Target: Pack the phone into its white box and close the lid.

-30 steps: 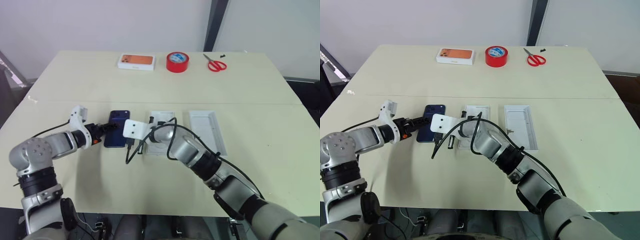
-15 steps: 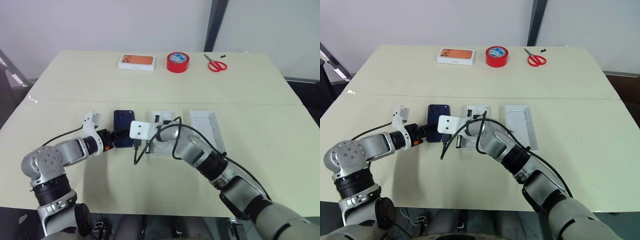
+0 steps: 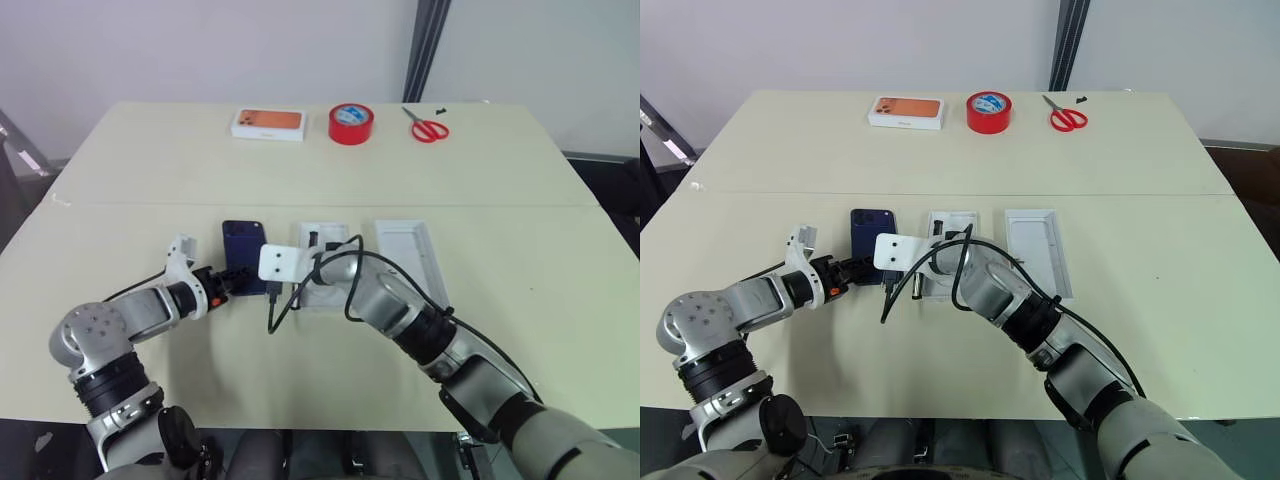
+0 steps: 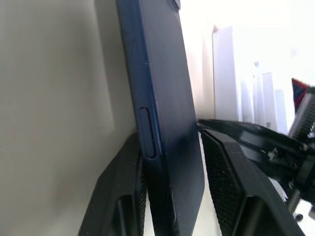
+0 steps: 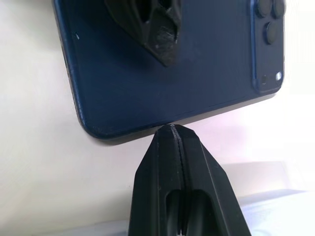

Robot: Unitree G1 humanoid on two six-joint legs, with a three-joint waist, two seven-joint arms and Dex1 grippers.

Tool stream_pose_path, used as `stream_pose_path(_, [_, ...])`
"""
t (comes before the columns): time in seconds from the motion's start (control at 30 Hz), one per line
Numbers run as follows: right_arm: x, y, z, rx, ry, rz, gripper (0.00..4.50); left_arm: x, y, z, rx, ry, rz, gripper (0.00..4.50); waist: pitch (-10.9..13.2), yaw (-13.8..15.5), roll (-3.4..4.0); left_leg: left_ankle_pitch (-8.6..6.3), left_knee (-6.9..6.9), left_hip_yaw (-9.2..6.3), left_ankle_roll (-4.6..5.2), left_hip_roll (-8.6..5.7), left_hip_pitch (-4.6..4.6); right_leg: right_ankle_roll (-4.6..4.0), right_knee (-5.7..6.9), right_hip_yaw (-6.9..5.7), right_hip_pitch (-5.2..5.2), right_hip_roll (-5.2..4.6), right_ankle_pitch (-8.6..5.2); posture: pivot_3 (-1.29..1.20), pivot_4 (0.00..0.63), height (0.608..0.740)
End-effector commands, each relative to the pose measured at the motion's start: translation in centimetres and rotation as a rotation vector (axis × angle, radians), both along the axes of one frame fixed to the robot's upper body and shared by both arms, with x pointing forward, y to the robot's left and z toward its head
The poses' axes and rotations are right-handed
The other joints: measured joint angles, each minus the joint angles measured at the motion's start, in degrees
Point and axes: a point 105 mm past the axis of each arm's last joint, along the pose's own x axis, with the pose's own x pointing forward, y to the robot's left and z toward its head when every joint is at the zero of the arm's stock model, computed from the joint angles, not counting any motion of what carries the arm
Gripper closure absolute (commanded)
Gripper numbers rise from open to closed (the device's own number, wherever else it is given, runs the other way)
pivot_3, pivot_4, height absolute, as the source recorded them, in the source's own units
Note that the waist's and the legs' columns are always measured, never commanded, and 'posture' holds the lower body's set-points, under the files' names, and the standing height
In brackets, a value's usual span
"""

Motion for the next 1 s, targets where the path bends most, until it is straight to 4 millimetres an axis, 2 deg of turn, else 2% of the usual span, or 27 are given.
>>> stream_pose_path(0.03, [-0.4, 0.5, 2.1, 0.05, -0.048, 0.03, 4.5, 0.0, 0.5, 0.7, -0.036, -0.027, 0.031, 2.82, 0.0, 0.0, 0.0, 0.0, 0.0, 0.0, 0.0, 0.0, 0.0, 0.0, 0.0, 0.0, 0.0, 0.0, 0.0, 0.0, 0.15, 0.74])
stream_pose_path(0.1, [-0.5, 0.5, 2.6, 0.059, -0.052, 0.032, 4.5, -0.1, 0.7, 0.8, -0.063, -0.034, 0.047, 2.82, 0.0, 0.0, -0.01, 0.0, 0.0, 0.0, 0.0, 0.0, 0.0, 0.0, 0.0, 0.01, 0.0, 0.0, 0.0, 0.0, 0.15, 0.74])
stream_pose_path(0.2, [-0.7, 0.4, 3.5, 0.091, -0.049, 0.035, 4.5, -0.1, 0.9, 0.9, -0.093, -0.038, 0.077, 3.7, 0.0, 0.1, -0.02, -0.01, 0.0, 0.0, 0.0, 0.0, -0.01, 0.0, 0.0, 0.01, -0.01, -0.01, 0.0, 0.0, 0.15, 0.74])
stream_pose_path(0.23, [-0.8, 0.4, 3.7, 0.1, -0.048, 0.036, 4.5, -0.1, 1.0, 0.9, -0.1, -0.04, 0.082, 4.2, 0.0, 0.2, -0.07, 0.0, 0.0, 0.0, 0.0, 0.0, -0.01, 0.0, 0.0, 0.01, -0.01, -0.01, 0.0, 0.0, 0.15, 0.74])
stream_pose_path(0.27, [-0.9, 0.3, 4.0, 0.113, -0.044, 0.037, 4.5, -0.1, 1.0, 1.0, -0.106, -0.043, 0.085, 4.47, 0.0, 0.1, -0.09, 0.0, 0.0, 0.0, -0.01, 0.0, -0.01, 0.0, 0.0, 0.0, 0.0, -0.02, 0.0, 0.0, 0.15, 0.74])
stream_pose_path(0.4, [-2.1, -0.5, 5.9, 0.191, -0.005, 0.077, 4.5, -0.1, 1.1, 2.4, -0.167, -0.111, 0.094, 4.47, 0.0, 0.1, -0.11, -0.02, 0.0, 0.0, 0.02, 0.01, -0.01, 0.0, 0.0, 0.02, -0.02, 0.0, 0.0, 0.0, 0.15, 0.74])
stream_pose_path(0.5, [-3.7, -2.0, 7.4, 0.257, 0.027, 0.167, 4.5, -0.1, 0.7, 4.2, -0.218, -0.191, 0.085, 4.47, 0.0, 0.3, -0.18, -0.05, 0.0, 0.0, 0.08, 0.01, -0.03, 0.0, -0.01, 0.01, -0.02, 0.0, 0.0, 0.0, 0.15, 0.74])
stream_pose_path(0.6, [-5.6, -4.3, 8.6, 0.307, 0.071, 0.276, 4.5, -0.1, -1.7, 5.0, -0.245, -0.222, 0.026, 4.47, 0.0, 0.8, -0.22, -0.13, 0.0, -0.02, 0.21, 0.0, -0.05, 0.0, -0.08, -0.02, 0.02, -0.03, 0.0, 0.0, 0.15, 0.74])
stream_pose_path(0.67, [-6.1, -5.9, 9.2, 0.344, 0.126, 0.286, 4.5, -0.4, -3.8, 5.3, -0.248, -0.228, -0.031, 4.47, 0.1, 0.7, -0.26, -0.2, 0.0, -0.03, 0.32, 0.0, -0.05, 0.01, -0.31, -0.06, 0.18, -0.05, 0.0, 0.0, 0.15, 0.74])
stream_pose_path(0.77, [-4.6, -9.1, 8.8, 0.354, 0.161, 0.178, 4.5, -0.7, -7.4, 4.9, -0.246, -0.193, -0.112, 4.47, 0.1, 0.7, -0.27, -0.21, 0.0, -0.03, 0.34, 0.0, -0.05, 0.01, -0.39, -0.05, 0.23, -0.05, 0.0, 0.0, 0.15, 0.74])
stream_pose_path(0.9, [-3.5, -11.5, 7.7, 0.326, 0.163, 0.084, 4.5, -1.2, -9.8, 3.8, -0.223, -0.131, -0.167, 4.47, 0.1, 0.1, -0.29, -0.21, -0.01, 0.0, 0.35, 0.04, -0.01, 0.01, -0.37, 0.02, 0.23, 0.04, 0.0, 0.0, 0.15, 0.74])
stream_pose_path(1.0, [-3.4, -12.1, 7.0, 0.31, 0.155, 0.057, 4.5, -1.1, -10.8, 3.1, -0.207, -0.092, -0.175, 4.47, 0.1, 0.1, -0.3, -0.21, -0.03, 0.03, 0.36, 0.11, 0.03, 0.0, -0.26, 0.06, 0.19, 0.15, 0.0, 0.0, 0.15, 0.74])
